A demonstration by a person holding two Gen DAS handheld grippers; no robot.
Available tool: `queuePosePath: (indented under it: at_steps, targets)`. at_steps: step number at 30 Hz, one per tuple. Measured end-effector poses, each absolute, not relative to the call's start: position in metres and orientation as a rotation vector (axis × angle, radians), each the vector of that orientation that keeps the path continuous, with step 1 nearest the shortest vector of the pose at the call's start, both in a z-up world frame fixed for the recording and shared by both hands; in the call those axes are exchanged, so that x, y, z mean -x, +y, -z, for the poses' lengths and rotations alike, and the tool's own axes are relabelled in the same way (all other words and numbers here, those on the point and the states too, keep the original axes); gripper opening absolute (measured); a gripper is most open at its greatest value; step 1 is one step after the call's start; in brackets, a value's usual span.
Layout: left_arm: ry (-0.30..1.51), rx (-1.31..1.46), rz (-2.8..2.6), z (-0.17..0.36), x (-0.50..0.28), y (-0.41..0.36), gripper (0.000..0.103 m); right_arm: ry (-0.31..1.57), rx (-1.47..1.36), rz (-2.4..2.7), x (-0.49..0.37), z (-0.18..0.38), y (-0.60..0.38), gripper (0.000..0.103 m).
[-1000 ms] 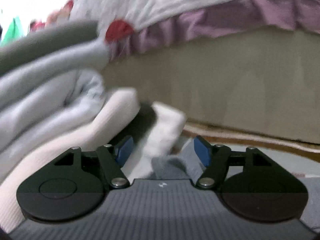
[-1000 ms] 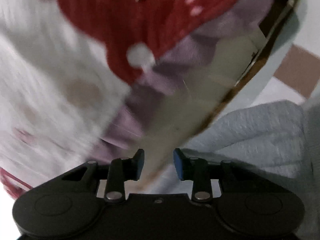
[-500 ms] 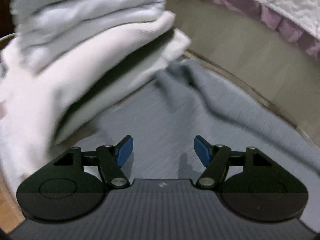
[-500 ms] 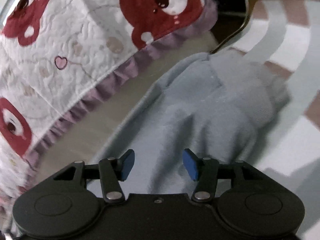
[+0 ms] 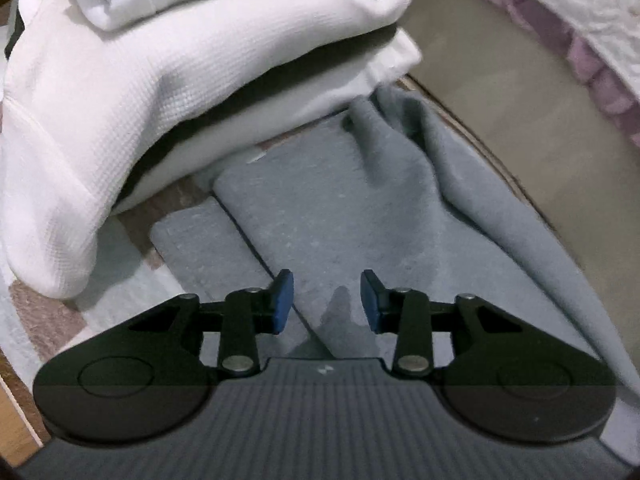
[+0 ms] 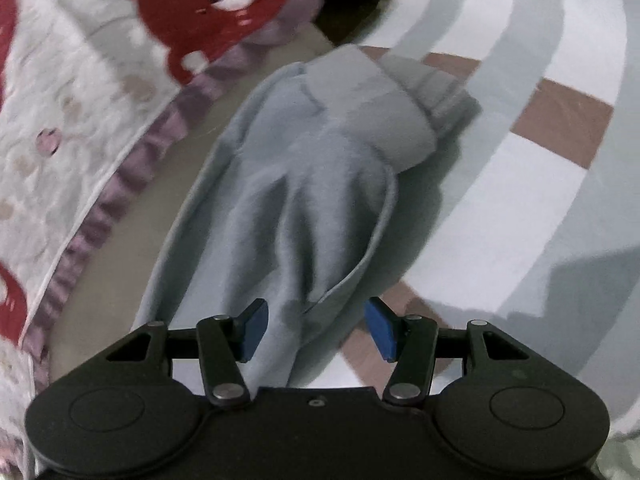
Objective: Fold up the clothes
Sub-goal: 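Smooth the folded sweatshirt with both open grippers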
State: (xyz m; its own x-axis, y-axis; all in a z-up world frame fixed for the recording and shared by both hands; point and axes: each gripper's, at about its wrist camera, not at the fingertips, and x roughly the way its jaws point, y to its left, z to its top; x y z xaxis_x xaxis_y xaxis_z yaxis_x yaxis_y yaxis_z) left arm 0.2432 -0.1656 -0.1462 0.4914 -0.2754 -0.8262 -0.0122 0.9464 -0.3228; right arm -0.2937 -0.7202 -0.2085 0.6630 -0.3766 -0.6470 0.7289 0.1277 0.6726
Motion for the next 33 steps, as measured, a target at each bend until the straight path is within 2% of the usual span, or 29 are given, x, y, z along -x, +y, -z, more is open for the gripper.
queuePosePath:
  at_steps: [2,4,8,19,23,24,26,27,29,31,33]
  targets:
    - [1.049,0.316,0.125,0.153,-0.248,-0.168,0.046,0.337,-1.213,0.837,0.294,0.211,-0.724,0.06]
    - [1.052,0.326,0.091,0.16,-0.252,-0.17,0.058,0.311,-1.226,0.827,0.296,0.211,-0.725,0.06]
    - [1.088,0.32,0.063,0.172,-0.254,-0.174,0.058,0.266,-1.26,0.818,0.298,0.212,-0.728,0.071]
    - [1.076,0.321,0.132,0.171,-0.244,-0.18,0.058,0.288,-1.21,0.946,0.292,0.234,-0.754,0.072]
    - [1.02,0.187,0.152,0.174,-0.237,-0.199,0.058,0.236,-1.11,0.945,0.276,0.239,-0.771,0.08]
    - [1.005,0.153,0.159,0.174,-0.235,-0.203,0.057,0.233,-1.068,0.953,0.271,0.239,-0.776,0.07]
    - [0.992,0.121,0.179,0.174,-0.23,-0.206,0.056,0.242,-0.935,0.957,0.263,0.228,-0.783,0.026]
    - [0.996,0.111,0.188,0.174,-0.227,-0.207,0.054,0.251,-0.858,0.955,0.262,0.216,-0.783,0.021]
    - [1.03,0.107,0.205,0.172,-0.221,-0.203,0.048,0.255,-0.709,0.977,0.266,0.179,-0.772,0.018]
    - [1.088,0.057,0.223,0.169,-0.209,-0.207,0.047,0.237,-0.626,0.984,0.279,0.14,-0.764,0.018]
    - [1.133,0.048,0.26,0.164,-0.197,-0.212,0.047,0.299,-0.502,1.032,0.285,0.131,-0.768,0.018]
